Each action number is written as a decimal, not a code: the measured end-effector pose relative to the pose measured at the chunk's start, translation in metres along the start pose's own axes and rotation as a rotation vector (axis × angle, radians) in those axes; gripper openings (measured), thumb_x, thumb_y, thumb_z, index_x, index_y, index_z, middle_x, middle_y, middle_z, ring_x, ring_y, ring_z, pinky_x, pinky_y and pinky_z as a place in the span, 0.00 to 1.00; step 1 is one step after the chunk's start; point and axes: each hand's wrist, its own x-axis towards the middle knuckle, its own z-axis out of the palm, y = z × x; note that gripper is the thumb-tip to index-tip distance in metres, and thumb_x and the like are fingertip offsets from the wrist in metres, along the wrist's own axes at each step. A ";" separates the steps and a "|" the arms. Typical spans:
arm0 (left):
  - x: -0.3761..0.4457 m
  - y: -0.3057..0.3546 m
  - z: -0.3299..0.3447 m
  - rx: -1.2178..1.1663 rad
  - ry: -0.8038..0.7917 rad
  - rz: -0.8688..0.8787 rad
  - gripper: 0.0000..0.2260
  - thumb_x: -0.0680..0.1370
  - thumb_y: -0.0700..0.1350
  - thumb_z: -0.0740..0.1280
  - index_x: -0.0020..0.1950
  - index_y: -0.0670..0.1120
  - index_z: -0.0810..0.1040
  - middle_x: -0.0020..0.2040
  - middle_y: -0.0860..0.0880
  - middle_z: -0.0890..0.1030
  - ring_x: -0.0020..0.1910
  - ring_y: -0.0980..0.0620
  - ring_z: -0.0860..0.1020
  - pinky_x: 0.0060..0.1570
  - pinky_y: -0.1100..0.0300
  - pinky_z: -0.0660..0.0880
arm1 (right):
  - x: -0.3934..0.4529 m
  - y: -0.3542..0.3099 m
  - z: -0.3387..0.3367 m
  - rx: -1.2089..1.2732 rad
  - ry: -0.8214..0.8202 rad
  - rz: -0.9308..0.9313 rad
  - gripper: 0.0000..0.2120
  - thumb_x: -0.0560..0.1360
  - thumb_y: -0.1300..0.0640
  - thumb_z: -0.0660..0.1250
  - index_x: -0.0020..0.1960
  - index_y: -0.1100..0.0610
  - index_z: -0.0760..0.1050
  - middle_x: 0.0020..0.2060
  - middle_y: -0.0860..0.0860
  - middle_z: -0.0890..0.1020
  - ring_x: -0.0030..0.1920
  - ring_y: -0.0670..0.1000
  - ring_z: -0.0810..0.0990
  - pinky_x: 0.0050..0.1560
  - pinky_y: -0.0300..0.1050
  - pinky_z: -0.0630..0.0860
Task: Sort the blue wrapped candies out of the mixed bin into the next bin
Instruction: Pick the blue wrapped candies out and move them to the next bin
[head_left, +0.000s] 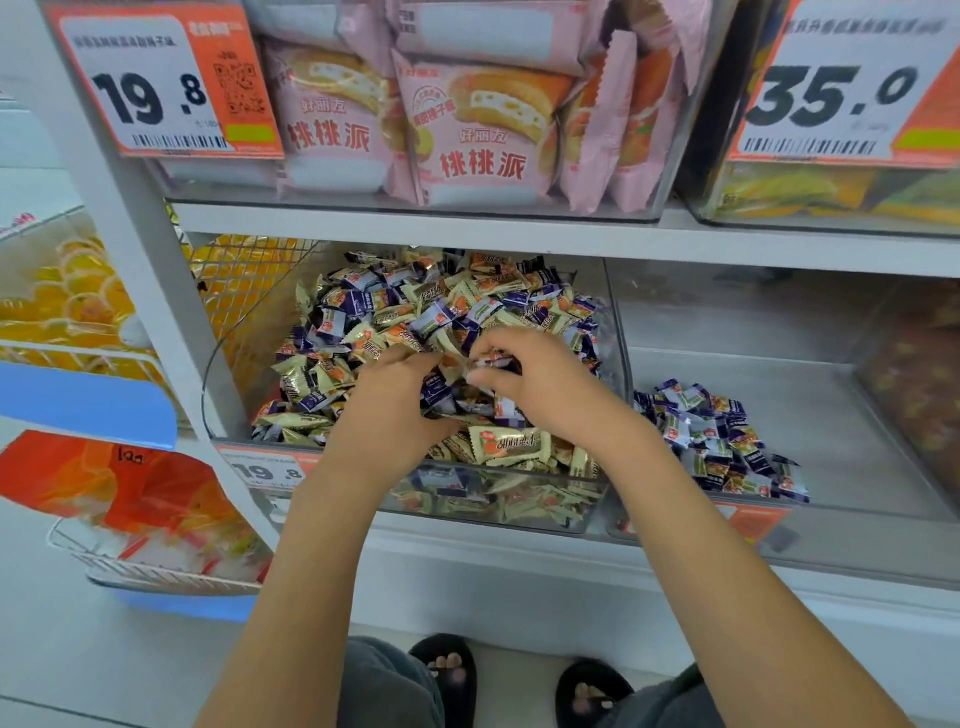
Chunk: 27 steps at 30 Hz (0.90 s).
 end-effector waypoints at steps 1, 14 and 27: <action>0.000 0.001 0.000 0.003 0.007 0.009 0.30 0.69 0.45 0.76 0.69 0.45 0.70 0.60 0.44 0.73 0.58 0.43 0.72 0.62 0.52 0.68 | -0.004 -0.003 -0.006 0.027 0.042 -0.010 0.07 0.76 0.54 0.66 0.53 0.55 0.76 0.48 0.45 0.77 0.46 0.42 0.72 0.38 0.22 0.64; -0.003 0.039 0.018 -0.127 0.001 0.096 0.16 0.75 0.44 0.69 0.63 0.47 0.77 0.54 0.48 0.80 0.52 0.53 0.77 0.50 0.65 0.70 | -0.068 0.044 -0.090 -0.031 0.453 0.194 0.08 0.78 0.57 0.63 0.57 0.53 0.75 0.44 0.43 0.76 0.41 0.39 0.74 0.42 0.31 0.70; 0.063 0.071 0.063 0.031 -0.395 0.166 0.40 0.70 0.41 0.70 0.75 0.56 0.53 0.77 0.44 0.51 0.74 0.38 0.49 0.70 0.44 0.55 | -0.074 0.052 -0.091 -0.077 0.241 0.233 0.15 0.78 0.52 0.63 0.64 0.48 0.72 0.65 0.45 0.74 0.66 0.46 0.69 0.61 0.37 0.62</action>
